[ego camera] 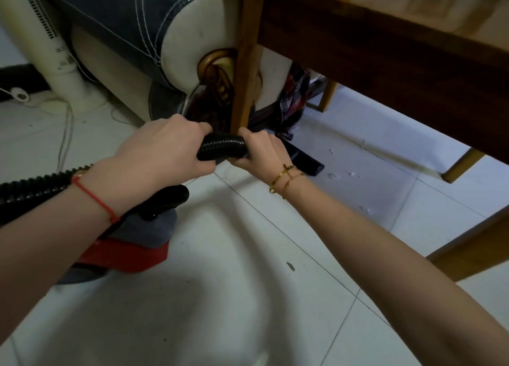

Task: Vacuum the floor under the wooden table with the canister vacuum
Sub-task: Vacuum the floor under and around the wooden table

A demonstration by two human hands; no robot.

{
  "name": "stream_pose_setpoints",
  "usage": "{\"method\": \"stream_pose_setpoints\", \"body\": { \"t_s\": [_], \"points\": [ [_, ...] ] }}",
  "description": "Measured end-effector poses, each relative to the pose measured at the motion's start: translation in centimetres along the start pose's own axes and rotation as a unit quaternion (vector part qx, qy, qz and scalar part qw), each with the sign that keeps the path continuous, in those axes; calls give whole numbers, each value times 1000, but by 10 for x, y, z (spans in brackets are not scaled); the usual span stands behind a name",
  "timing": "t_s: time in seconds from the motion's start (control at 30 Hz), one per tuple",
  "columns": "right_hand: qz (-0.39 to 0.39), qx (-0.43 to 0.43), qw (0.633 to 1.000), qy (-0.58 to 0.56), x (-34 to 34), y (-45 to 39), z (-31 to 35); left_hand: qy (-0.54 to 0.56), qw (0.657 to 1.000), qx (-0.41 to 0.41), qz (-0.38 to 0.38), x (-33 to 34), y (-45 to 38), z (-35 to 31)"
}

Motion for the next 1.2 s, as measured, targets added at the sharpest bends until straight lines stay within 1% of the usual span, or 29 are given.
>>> {"method": "stream_pose_setpoints", "body": {
  "t_s": [0.2,0.47,0.63,0.7,0.83,0.93,1.1,1.2],
  "points": [
    [0,30,1000,-2,1,2,-33,-14,1000,21,1,12,-26,-21],
    [-4,68,998,9,6,8,-89,-7,998,55,-6,33,-65,-57],
    [2,87,996,14,7,8,-124,-1,999,52,3,43,-91,-82],
    [14,98,995,2,8,7,-139,-5,999,53,3,46,-102,-92],
    [20,126,990,-63,7,5,-164,-10,999,51,12,52,-123,-109],
    [42,152,984,-85,6,6,-172,-13,998,56,27,60,-132,-120],
    [67,172,981,-60,12,16,-171,-16,997,60,46,68,-121,-127],
    [59,163,984,-41,16,24,-161,-17,997,60,48,67,-106,-125]
  ]
}}
Point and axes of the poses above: each hand's wrist, its own y-axis away from the middle knuckle, its own x-axis out of the palm, z = x × y, the point moved 6 cm from there along -y, towards the middle knuckle, and after that the axes turned 2 degrees about -y, right-handed, at the moved point
